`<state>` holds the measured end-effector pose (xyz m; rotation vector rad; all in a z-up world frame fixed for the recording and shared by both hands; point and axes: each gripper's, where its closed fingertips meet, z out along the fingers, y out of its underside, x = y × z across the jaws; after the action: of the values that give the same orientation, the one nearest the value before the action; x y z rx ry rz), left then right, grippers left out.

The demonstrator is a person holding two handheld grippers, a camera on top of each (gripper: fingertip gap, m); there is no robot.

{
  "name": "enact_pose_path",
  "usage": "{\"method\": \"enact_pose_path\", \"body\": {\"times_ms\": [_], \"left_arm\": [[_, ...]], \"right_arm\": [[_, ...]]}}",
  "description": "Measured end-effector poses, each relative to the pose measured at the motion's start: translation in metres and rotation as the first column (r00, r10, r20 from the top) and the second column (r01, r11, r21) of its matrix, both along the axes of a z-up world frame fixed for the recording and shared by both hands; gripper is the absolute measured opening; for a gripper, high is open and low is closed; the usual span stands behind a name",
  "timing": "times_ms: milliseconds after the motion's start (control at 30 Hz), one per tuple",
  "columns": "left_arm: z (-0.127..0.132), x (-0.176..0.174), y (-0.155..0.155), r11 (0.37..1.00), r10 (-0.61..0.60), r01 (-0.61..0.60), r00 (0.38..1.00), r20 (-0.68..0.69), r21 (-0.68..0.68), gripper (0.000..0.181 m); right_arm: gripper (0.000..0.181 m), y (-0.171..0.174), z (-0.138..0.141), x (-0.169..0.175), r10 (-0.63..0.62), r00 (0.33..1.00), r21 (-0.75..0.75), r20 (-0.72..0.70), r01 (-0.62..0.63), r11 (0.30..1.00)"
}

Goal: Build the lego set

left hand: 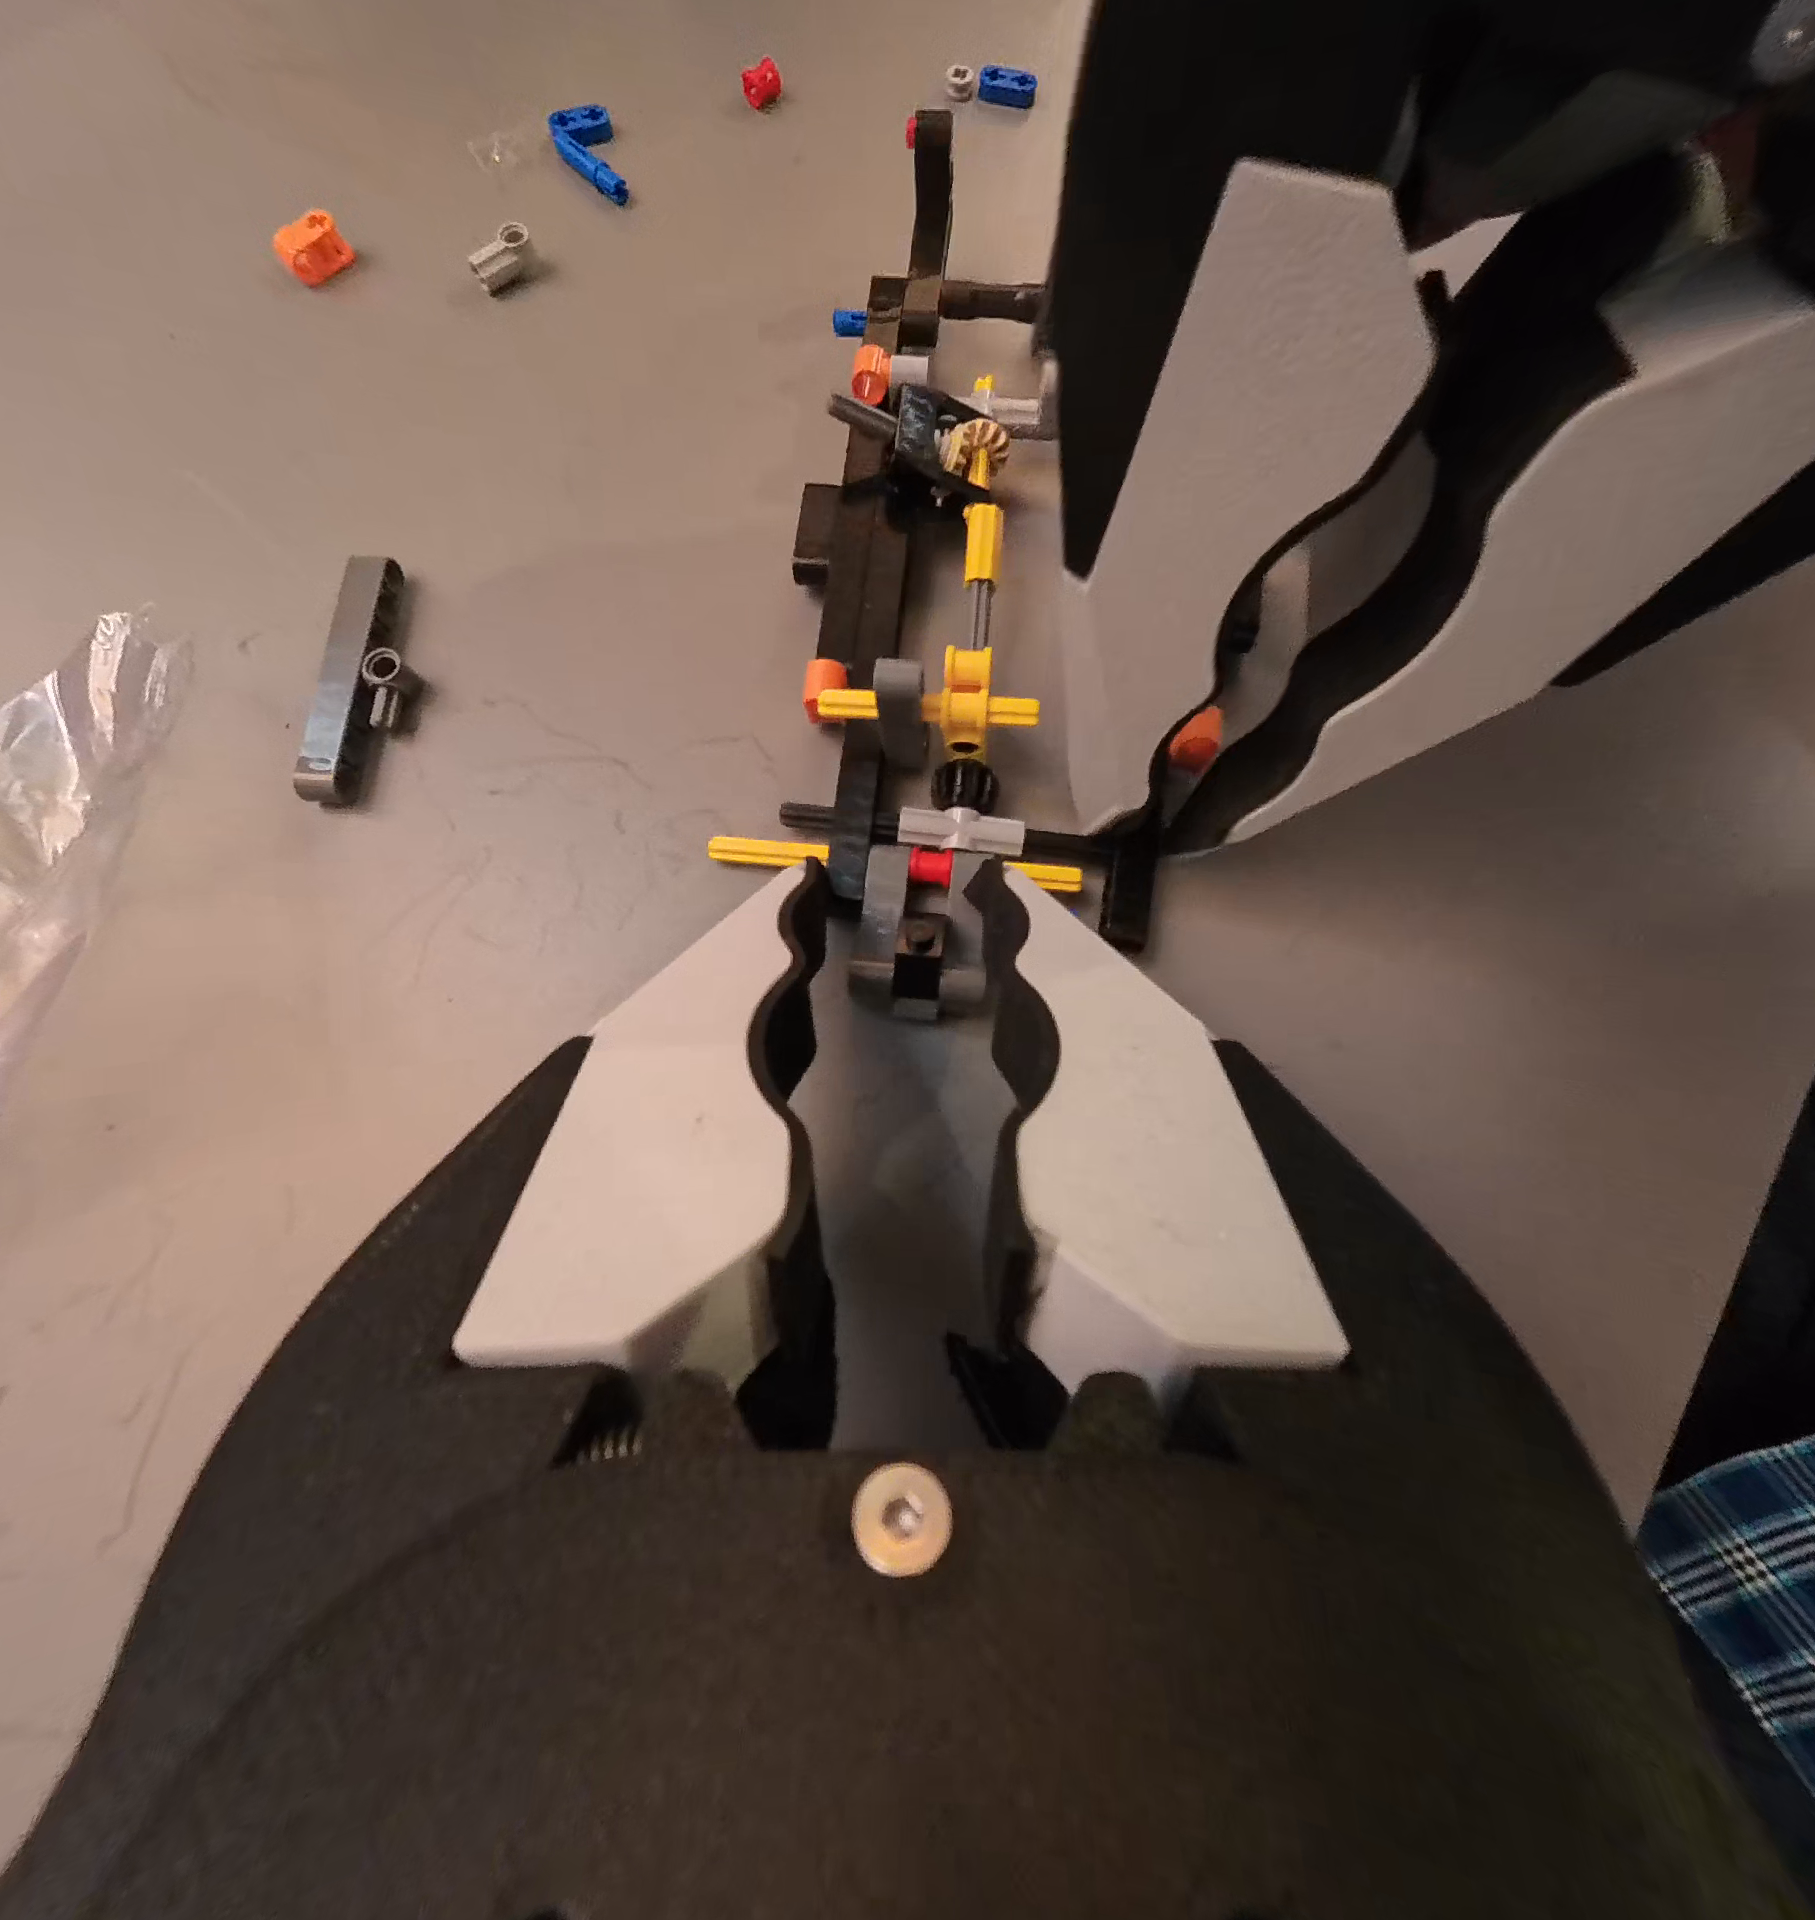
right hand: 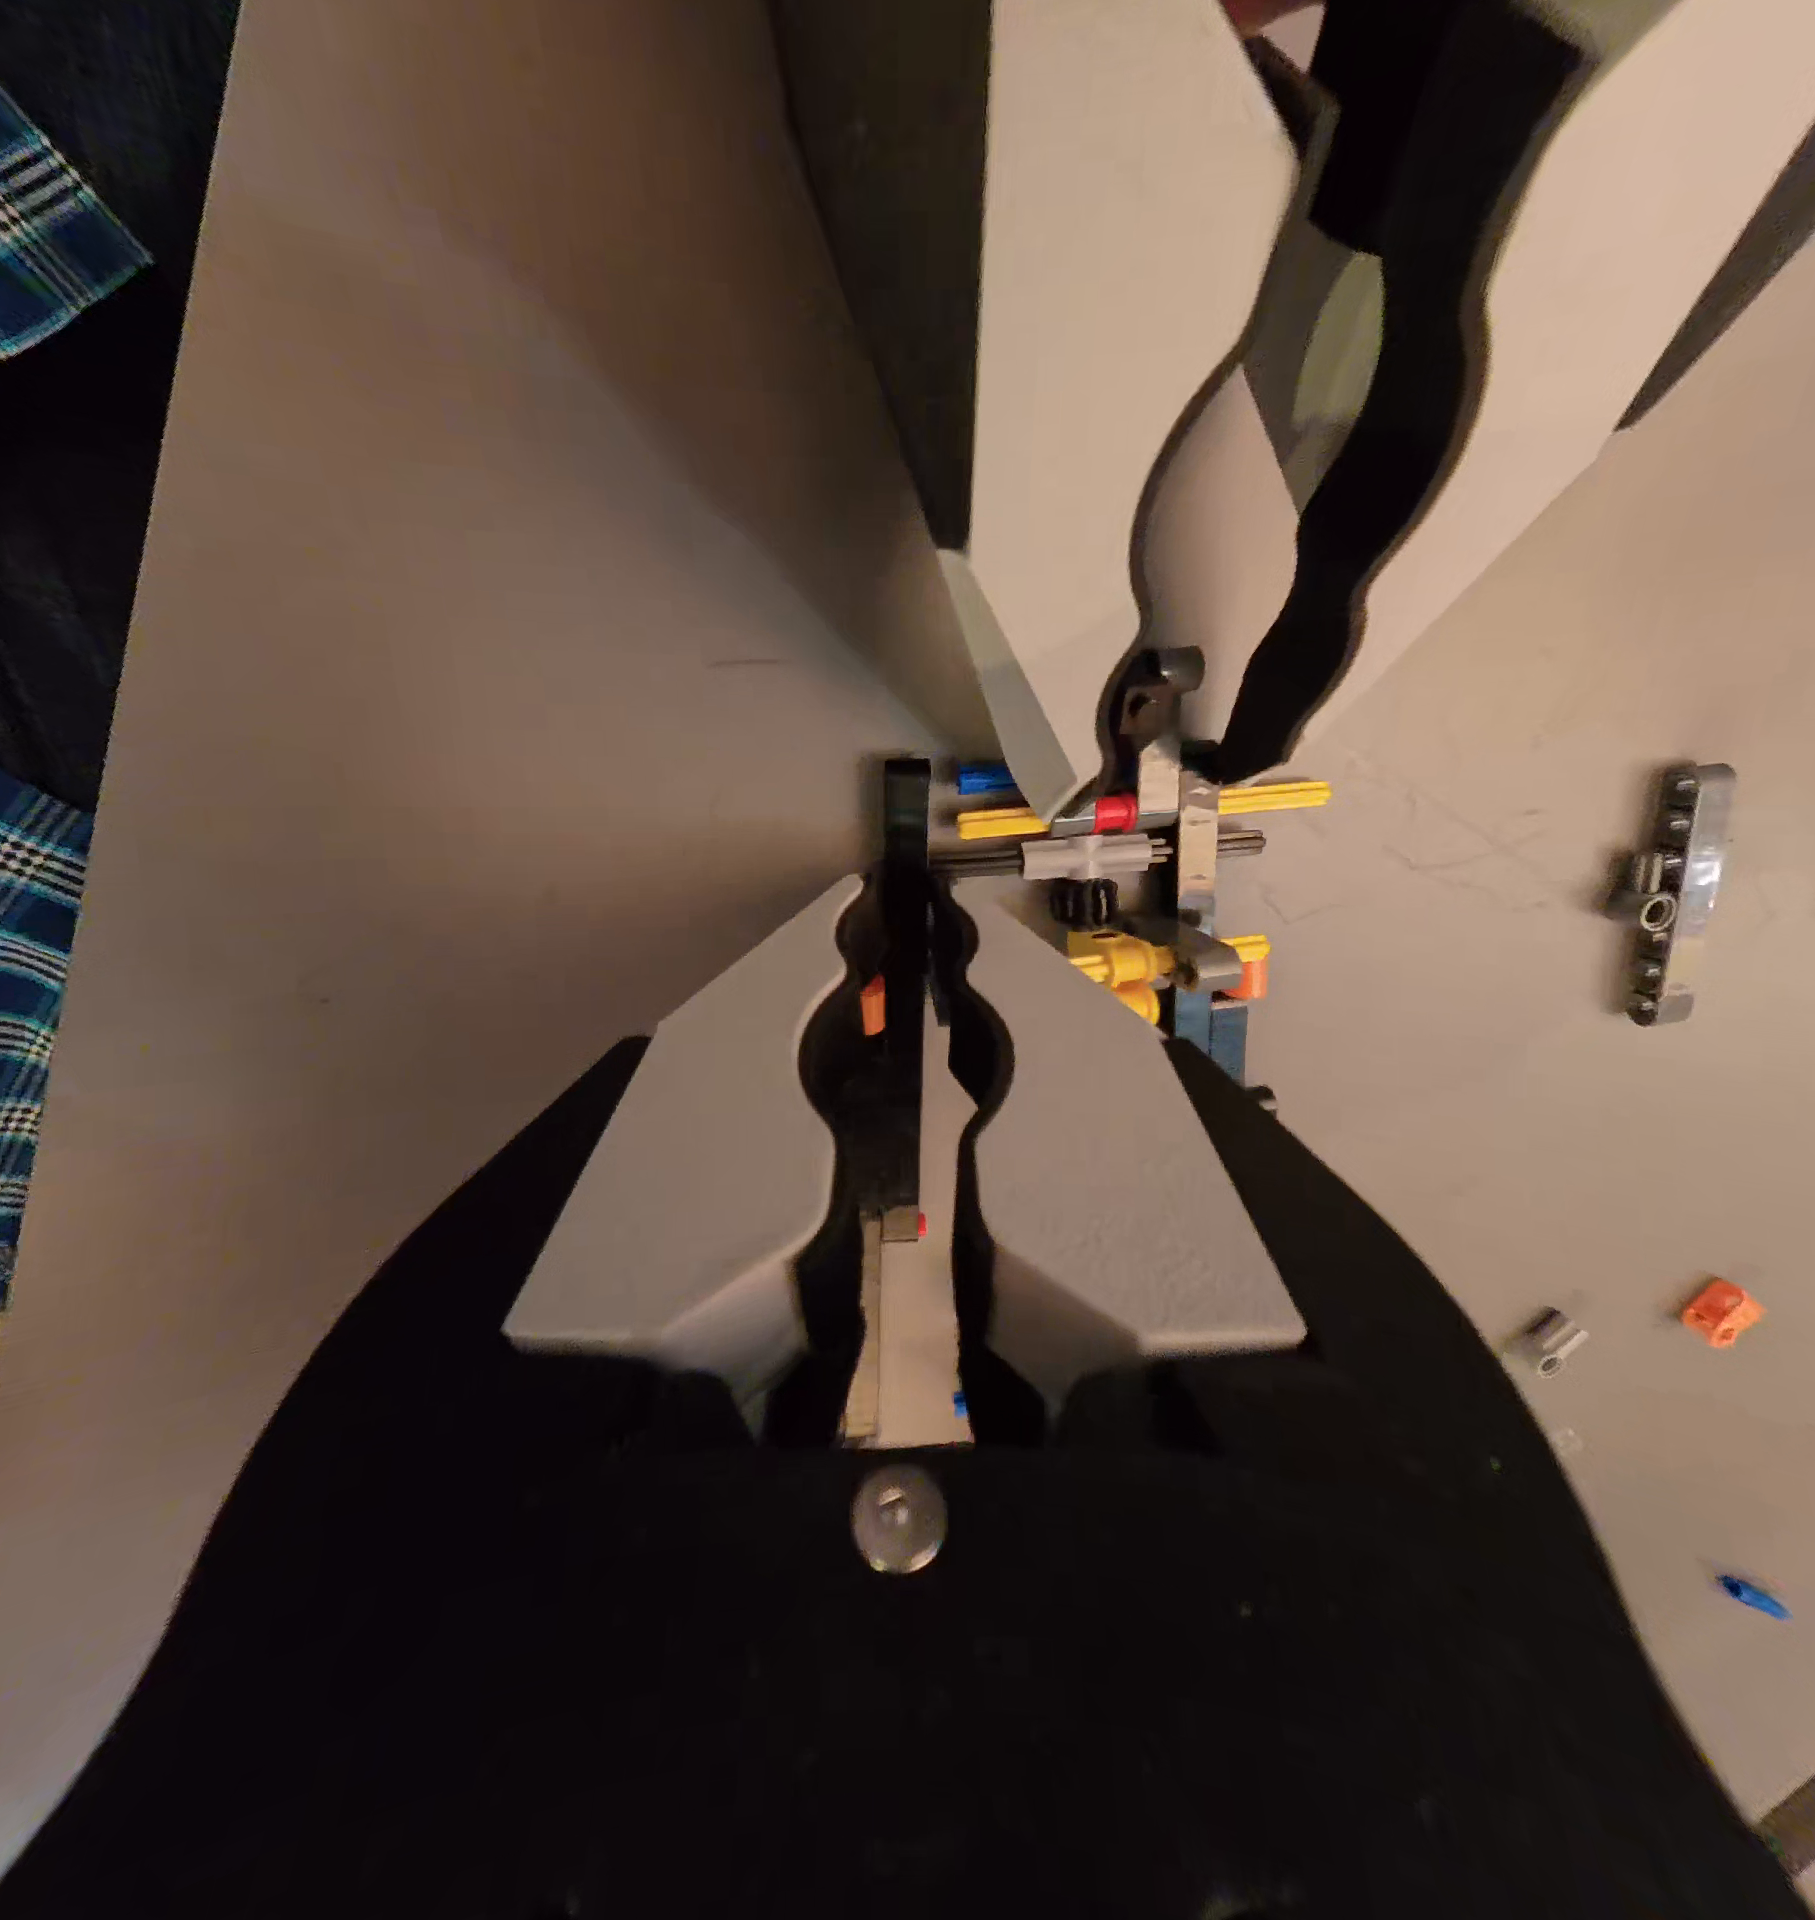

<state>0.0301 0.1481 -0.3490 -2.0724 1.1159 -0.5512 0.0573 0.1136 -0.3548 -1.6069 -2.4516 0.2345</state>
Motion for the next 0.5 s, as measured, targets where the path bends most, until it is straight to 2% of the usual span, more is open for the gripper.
{"method": "enact_pose_path", "body": {"times_ms": [67,300,333,500], "left_arm": [[0.000,0.001,-0.001,1.000,-0.006,0.006,1.000,-0.002,0.003,0.028],[0.002,0.002,-0.002,1.000,-0.018,0.017,1.000,0.010,0.005,0.028],[0.004,0.002,-0.003,1.000,-0.021,0.021,1.000,0.022,0.009,0.022],[0.010,0.012,-0.010,0.998,-0.058,0.057,0.997,0.051,0.027,0.035]], "right_arm": [[0.007,0.000,0.000,0.000,0.027,1.000,0.026,-0.002,-0.027,0.999],[0.006,-0.001,-0.001,0.002,0.010,1.000,0.044,-0.029,-0.009,0.999],[0.007,-0.002,-0.001,0.003,0.019,0.999,0.050,-0.029,-0.017,0.999],[0.008,-0.006,0.000,0.004,0.062,0.997,0.128,-0.034,-0.057,0.990]]}}
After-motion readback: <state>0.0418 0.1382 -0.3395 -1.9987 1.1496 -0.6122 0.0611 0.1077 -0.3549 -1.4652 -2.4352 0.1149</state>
